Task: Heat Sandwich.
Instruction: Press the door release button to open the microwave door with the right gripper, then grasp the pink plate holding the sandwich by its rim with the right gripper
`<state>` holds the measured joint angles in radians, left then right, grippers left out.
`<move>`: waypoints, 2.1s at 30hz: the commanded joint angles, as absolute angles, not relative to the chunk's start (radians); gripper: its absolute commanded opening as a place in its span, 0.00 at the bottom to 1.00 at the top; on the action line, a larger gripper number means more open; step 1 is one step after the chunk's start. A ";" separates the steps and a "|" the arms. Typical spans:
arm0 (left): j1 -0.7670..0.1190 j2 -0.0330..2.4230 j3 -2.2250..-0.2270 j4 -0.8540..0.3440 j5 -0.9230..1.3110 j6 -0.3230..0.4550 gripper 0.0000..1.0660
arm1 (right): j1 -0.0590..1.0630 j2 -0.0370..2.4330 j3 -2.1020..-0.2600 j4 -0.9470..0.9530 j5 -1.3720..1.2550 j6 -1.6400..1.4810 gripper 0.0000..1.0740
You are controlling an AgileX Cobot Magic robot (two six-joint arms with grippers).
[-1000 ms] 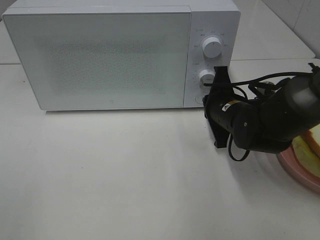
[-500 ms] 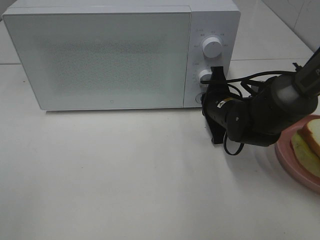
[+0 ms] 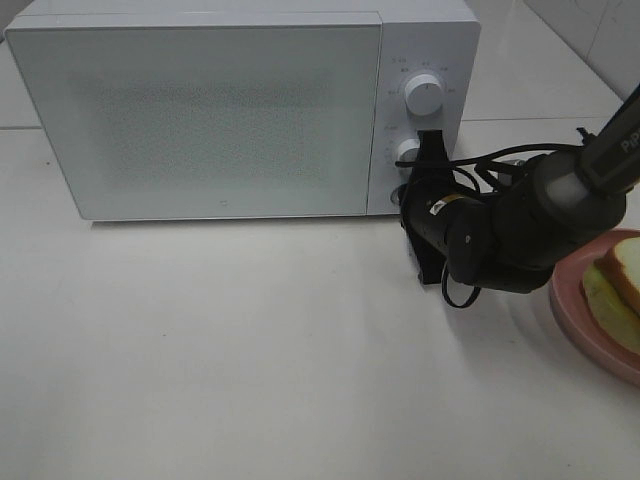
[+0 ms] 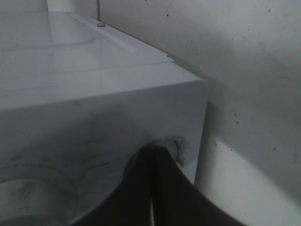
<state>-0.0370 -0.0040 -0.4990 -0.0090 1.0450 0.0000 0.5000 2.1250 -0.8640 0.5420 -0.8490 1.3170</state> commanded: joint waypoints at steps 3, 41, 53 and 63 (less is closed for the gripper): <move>-0.035 -0.033 -0.496 -0.012 1.038 -0.005 0.95 | 0.489 2.142 -0.936 0.532 -1.113 1.309 0.00; -0.035 -0.033 -0.496 -0.012 1.038 -0.005 0.95 | 0.492 2.090 -0.915 0.526 -0.869 1.319 0.01; -0.035 -0.033 -0.496 -0.012 1.038 -0.005 0.95 | 0.514 1.997 -0.776 0.487 -0.719 1.367 0.02; -0.035 -0.033 -0.496 -0.012 1.038 -0.005 0.95 | 0.516 1.863 -0.696 0.411 -0.566 1.276 0.03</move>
